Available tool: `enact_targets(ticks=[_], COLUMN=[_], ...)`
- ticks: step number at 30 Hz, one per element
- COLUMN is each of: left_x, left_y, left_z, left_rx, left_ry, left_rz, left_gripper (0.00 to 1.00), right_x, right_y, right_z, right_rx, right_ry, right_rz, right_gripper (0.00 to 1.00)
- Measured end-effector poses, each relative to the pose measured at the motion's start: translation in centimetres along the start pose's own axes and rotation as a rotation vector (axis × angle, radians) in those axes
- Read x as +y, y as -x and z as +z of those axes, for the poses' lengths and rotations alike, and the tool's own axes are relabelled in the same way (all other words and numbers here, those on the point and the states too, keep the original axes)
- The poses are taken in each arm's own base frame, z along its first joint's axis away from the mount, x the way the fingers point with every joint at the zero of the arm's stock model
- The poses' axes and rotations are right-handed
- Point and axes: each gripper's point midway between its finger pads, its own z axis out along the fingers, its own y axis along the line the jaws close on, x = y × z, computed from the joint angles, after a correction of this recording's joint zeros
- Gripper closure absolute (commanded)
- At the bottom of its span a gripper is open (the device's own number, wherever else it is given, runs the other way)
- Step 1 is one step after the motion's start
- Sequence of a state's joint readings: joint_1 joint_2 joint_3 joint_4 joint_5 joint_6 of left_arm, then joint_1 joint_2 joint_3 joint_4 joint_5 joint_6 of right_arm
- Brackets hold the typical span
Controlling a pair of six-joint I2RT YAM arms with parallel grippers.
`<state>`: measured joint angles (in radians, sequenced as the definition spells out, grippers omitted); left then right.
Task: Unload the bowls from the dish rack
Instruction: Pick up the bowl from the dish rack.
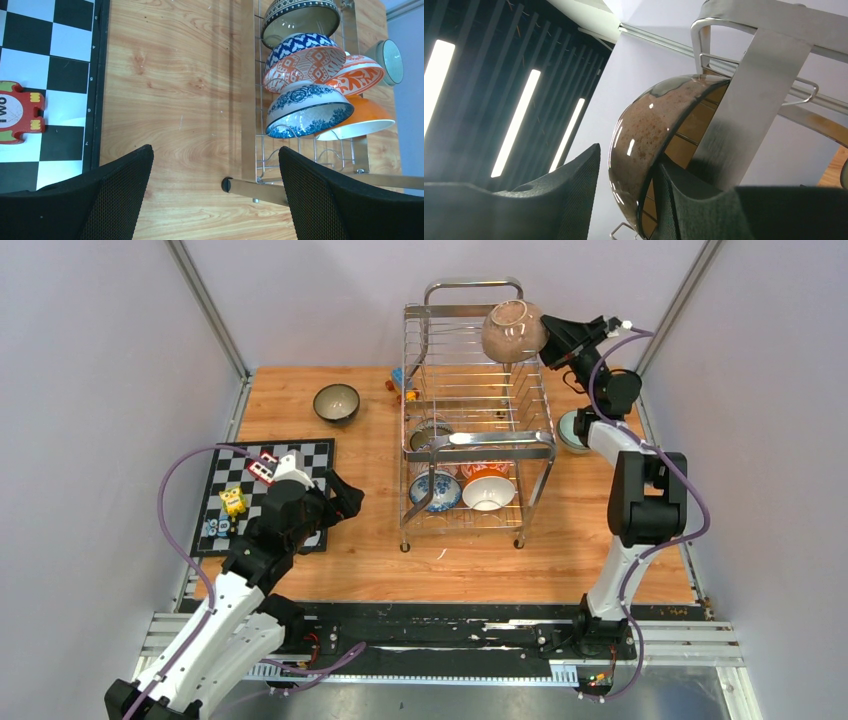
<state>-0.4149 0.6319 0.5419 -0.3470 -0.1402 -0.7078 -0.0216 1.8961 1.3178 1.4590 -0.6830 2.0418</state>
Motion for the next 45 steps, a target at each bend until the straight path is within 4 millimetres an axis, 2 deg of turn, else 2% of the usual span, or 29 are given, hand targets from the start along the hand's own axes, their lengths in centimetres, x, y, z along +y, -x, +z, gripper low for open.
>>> enact_targets(ticks=[12,16,20,26,36,39,45], left_x=[0.0,0.0,0.0,0.1,0.3,0.2,0.0], left_y=[-0.1,-0.1,-0.1,-0.1,-0.3,-0.2,0.1], left_z=[0.1,0.1,0.1,0.1,0.1,0.0,-0.3], left_rx=[0.003,0.003,0.004,0.004,0.005,0.0,-0.014], left_ry=[0.003,0.003,0.003,0.004,0.005,0.001,-0.009], left_rz=[-0.002,-0.002,-0.002,-0.002,-0.002,-0.003,-0.005], left_gripper=[0.04,0.04,0.04,0.04,0.04,0.04,0.04], right_x=[0.2,0.7,1.3,1.7,2.7,2.6,2.6], right_y=[-0.1,-1.3,-1.7,-1.9,-2.3,-3.1,-3.2], right_z=[1.0,1.6,2.0,2.4,3.0,3.3,3.8], right_rx=[-0.018,0.01,0.021,0.018,0.035,0.064,0.078], right_ry=[0.029,0.055,0.071,0.088,0.111,0.103,0.078], right_rz=[0.025,0.034,0.031,0.031,0.016,0.013,-0.003], right_gripper=[0.72,0.77,0.81,0.97,0.97,0.97,0.97])
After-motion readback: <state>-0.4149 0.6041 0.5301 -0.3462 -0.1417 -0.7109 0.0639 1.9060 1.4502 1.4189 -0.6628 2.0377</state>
